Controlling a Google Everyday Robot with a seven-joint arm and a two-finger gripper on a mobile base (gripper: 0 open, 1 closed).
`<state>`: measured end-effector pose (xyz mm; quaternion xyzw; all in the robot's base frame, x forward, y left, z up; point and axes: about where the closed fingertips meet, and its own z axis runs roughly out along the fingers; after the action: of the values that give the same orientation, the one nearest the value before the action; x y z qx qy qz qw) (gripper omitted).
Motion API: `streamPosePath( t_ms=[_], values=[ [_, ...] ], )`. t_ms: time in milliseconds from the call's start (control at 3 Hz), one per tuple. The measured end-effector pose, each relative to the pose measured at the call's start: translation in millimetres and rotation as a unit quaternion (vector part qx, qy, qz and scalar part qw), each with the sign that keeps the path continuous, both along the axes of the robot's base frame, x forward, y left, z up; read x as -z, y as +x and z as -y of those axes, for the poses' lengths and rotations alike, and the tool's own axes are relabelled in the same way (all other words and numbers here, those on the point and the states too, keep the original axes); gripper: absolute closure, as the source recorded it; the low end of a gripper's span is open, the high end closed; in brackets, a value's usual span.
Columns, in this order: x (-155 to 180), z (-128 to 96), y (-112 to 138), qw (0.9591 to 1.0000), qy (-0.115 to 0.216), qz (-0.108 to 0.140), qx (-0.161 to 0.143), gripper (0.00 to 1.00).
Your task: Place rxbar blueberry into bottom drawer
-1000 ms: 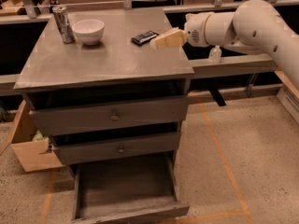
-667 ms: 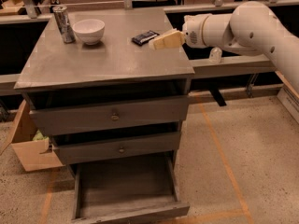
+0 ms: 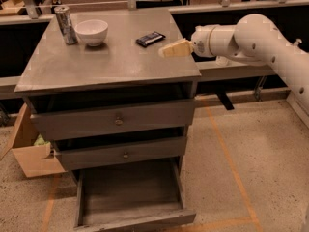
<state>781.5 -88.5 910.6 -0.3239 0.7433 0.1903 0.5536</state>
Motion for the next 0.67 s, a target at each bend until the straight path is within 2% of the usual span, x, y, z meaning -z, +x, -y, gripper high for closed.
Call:
streamPosePath(
  t_ms=[333,667],
  values=[
    [12.2,4.4,19.4,0.9996,-0.013,0.020,0.016,0.00],
    [19.3,-1.1,43.4,0.9988,-0.026,0.039,0.013,0.00]
  ],
)
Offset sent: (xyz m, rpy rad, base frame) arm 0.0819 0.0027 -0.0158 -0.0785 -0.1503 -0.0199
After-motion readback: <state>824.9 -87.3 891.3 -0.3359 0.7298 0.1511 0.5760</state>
